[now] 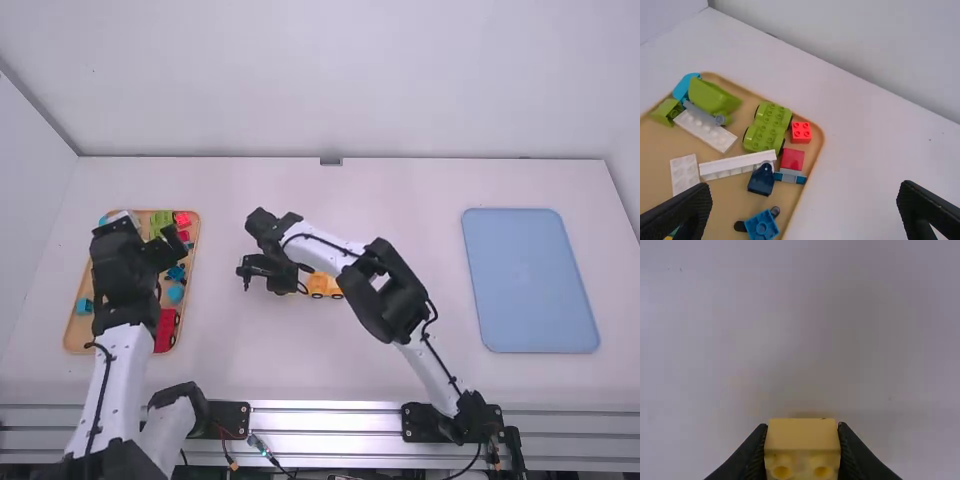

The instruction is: Assemble lego blocks to make yellow taxi

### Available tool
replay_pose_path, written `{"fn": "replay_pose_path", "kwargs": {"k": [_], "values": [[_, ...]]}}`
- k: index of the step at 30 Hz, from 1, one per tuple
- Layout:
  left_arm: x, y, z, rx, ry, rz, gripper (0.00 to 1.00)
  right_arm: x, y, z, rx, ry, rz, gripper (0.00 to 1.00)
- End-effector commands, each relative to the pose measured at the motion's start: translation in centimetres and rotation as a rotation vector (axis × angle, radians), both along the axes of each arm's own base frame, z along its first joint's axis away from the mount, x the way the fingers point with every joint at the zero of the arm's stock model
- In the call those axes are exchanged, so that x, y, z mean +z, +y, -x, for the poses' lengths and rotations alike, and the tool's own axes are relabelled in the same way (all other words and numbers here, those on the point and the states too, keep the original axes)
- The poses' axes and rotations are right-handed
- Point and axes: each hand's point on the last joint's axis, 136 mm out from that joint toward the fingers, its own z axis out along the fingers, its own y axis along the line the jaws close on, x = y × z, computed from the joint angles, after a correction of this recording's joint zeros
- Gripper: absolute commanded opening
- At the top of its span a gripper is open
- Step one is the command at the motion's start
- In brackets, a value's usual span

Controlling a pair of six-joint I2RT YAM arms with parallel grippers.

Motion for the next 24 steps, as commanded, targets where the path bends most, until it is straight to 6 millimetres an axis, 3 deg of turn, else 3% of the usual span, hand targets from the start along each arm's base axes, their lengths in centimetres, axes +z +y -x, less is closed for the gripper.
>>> {"fn": "replay_pose_path", "kwargs": {"k": [1, 4, 5, 7, 10, 13, 15, 20, 24], "values": [[-0.8, -0.4, -0.2, -0.014, 0.009, 0.022, 0.99, 0.0, 0.5, -0.5, -0.011, -0.018, 0.004, 0.32], [-1.2, -0.4, -0.3, -0.021, 0.02, 0.029, 0.99, 0.1, 0.8, -0.9, -0.027, -0.027, -0.01, 0.47], [-1.4, -0.4, -0.3, -0.021, 0.027, 0.032, 0.99, 0.1, 0.9, -1.2, -0.048, -0.033, -0.015, 0.58], [-1.8, -0.5, -0.4, -0.023, 0.039, 0.037, 0.99, 0.2, 1.0, -1.7, -0.066, -0.041, -0.029, 1.0], [-2.1, -1.2, -0.7, -0.068, 0.041, 0.046, 0.99, 0.6, 1.2, -2.6, -0.094, -0.049, -0.051, 0.99], [-1.0, -5.3, -1.6, -0.367, -0.003, -0.006, 0.99, 2.6, 1.1, -4.7, -0.159, -0.066, -0.083, 0.99], [-0.6, -6.8, -1.7, -0.471, -0.022, -0.022, 0.99, 4.1, 0.8, -5.6, -0.175, -0.074, -0.106, 0.99], [-0.9, -8.1, -2.0, -0.572, 0.0, -0.038, 0.99, 9.8, -0.7, -6.9, -0.217, -0.115, -0.19, 0.99], [-2.4, -11.3, -2.5, -0.726, 0.072, -0.106, 0.99, 13.5, -2.8, -8.1, -0.287, -0.189, -0.304, 0.99]]}}
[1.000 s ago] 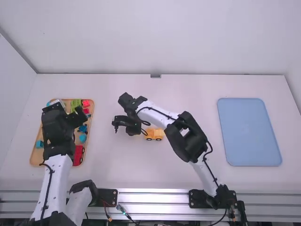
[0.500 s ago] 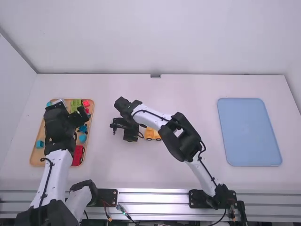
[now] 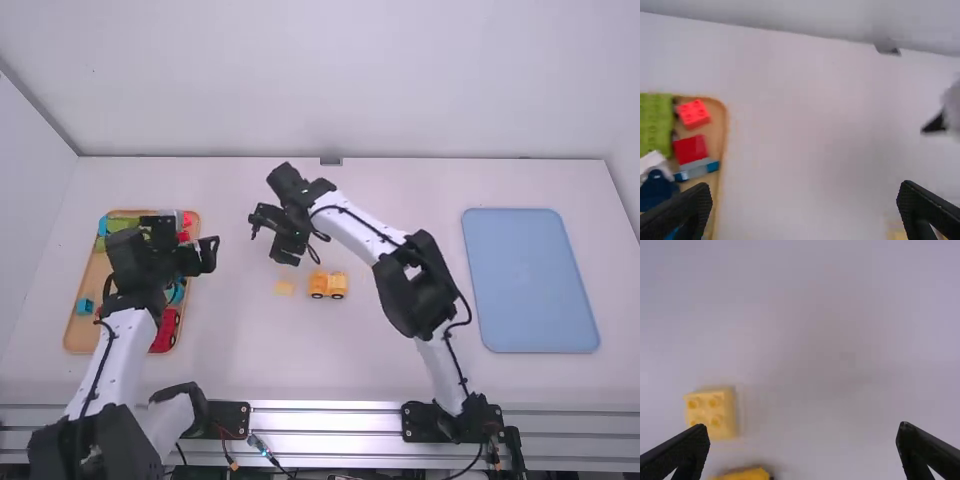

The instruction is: Assemble lego blocks to make yellow taxi

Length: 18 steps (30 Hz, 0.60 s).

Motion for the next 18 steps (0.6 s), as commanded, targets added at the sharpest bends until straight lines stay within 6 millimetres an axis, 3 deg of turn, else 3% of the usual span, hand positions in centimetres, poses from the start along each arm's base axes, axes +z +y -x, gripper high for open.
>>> {"fn": "replay_pose_path", "kwargs": {"k": [1, 3, 5, 11, 13, 15, 18], "values": [[0.7, -2.9, -0.8, -0.192, -0.033, -0.101, 0.99, 3.9, -1.7, 0.4, -0.066, -0.045, -0.073, 0.99], [0.2, -4.3, -0.8, -0.271, -0.013, -0.145, 0.99, 4.5, -3.2, 0.0, -0.135, -0.085, -0.097, 0.99], [-0.6, -6.1, -0.5, -0.385, 0.023, -0.239, 0.99, 4.9, -5.9, -0.3, -0.244, -0.139, -0.138, 0.99], [-3.0, -10.5, 0.4, -0.69, 0.133, -0.511, 0.99, 6.0, -12.5, 1.2, -0.436, -0.211, -0.266, 0.99], [-3.7, -11.3, 0.3, -0.746, 0.163, -0.57, 0.99, 6.1, -13.7, 1.3, -0.471, -0.225, -0.296, 0.99], [-5.6, -13.0, 0.4, -0.903, 0.225, -0.689, 0.99, 6.4, -16.1, 1.6, -0.538, -0.265, -0.354, 0.99], [-8.1, -13.9, 0.8, -1.066, 0.305, -0.801, 0.99, 6.7, -18.0, 2.0, -0.585, -0.312, -0.397, 0.99]]}}
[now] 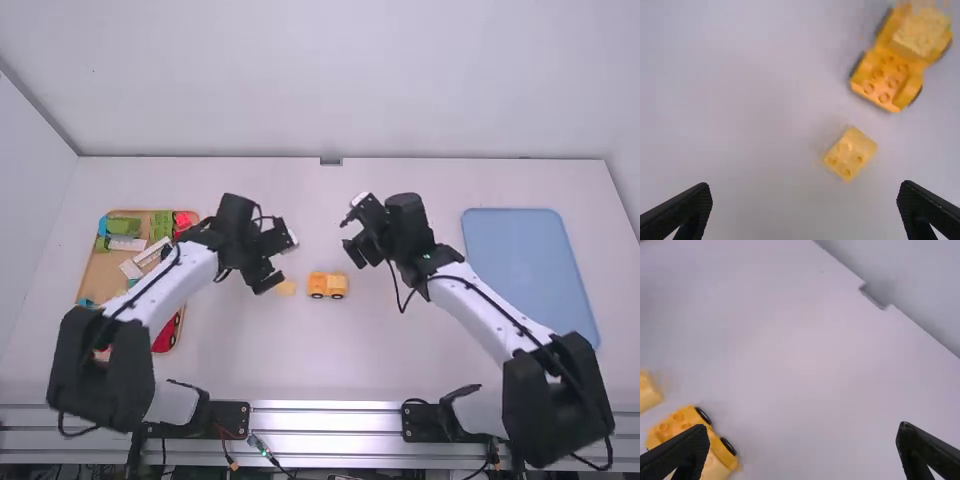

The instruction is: Assemble lego blocks to make yellow taxi

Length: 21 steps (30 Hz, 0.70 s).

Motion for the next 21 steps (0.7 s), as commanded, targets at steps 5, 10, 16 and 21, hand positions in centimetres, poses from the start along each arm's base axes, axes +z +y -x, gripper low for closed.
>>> {"fn": "replay_pose_path", "kwargs": {"k": [5, 10, 16, 21], "values": [[-5.7, 0.6, -0.5, -0.251, 0.089, -0.29, 0.99, 0.7, -2.8, 1.5, -0.075, -0.084, -0.078, 0.99], [-7.7, 0.4, -0.2, -0.279, 0.148, -0.29, 0.98, 0.9, -3.5, 2.0, -0.088, -0.121, -0.092, 0.99], [-8.1, -1.0, -0.3, -0.3, 0.149, -0.207, 0.9, 0.9, -3.8, 1.9, -0.095, -0.123, -0.092, 0.99], [-8.0, -1.7, -0.1, -0.31, 0.153, -0.165, 0.83, 0.5, -3.7, 1.9, -0.095, -0.112, -0.088, 0.99]]}}
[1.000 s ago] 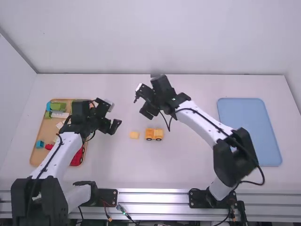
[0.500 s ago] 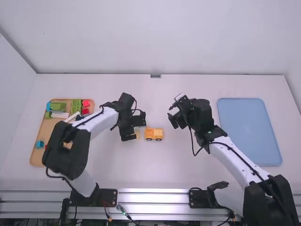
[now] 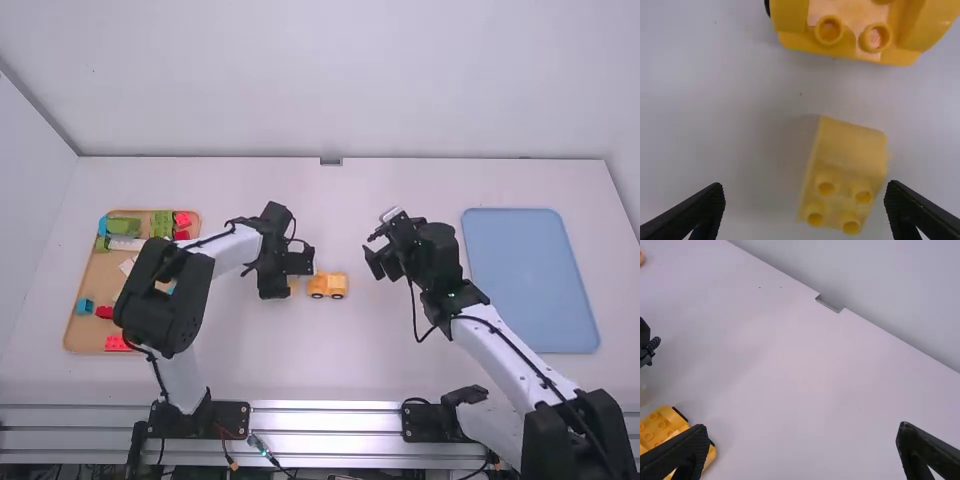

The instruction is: Assemble lego blocks to make yellow taxi

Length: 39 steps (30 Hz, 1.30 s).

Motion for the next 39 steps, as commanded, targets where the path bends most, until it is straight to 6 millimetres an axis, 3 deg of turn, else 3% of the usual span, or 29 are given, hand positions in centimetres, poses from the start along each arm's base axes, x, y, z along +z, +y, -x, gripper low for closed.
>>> {"fn": "replay_pose_path", "kwargs": {"k": [1, 11, 20, 30, 32, 33, 39], "values": [[0.3, -0.6, -0.2, -0.012, 0.007, 0.039, 0.81, -0.1, -0.1, 0.1, -0.002, 0.002, -0.008, 0.99], [-0.9, -0.3, 1.2, -0.008, 0.049, 0.026, 0.62, -0.1, -0.1, 0.1, -0.002, 0.005, -0.007, 0.99], [-1.4, -0.3, 2.1, -0.005, 0.076, 0.029, 0.62, -0.1, -0.1, 0.1, -0.002, 0.005, -0.007, 0.99], [-1.4, -0.3, 2.1, -0.001, 0.079, 0.045, 0.52, -0.1, -0.1, 0.1, -0.005, 0.003, -0.006, 0.99], [-1.4, -0.5, 2.2, -0.005, 0.081, 0.049, 0.41, -0.1, -0.1, 0.1, -0.005, 0.003, -0.006, 0.99], [-1.5, -0.5, 2.3, -0.006, 0.082, 0.047, 0.3, -0.1, -0.1, 0.1, -0.005, 0.003, -0.005, 0.99], [-1.5, -0.2, 2.3, 0.065, 0.094, 0.032, 0.3, -0.1, -0.1, 0.1, -0.005, 0.002, -0.006, 0.99]]}}
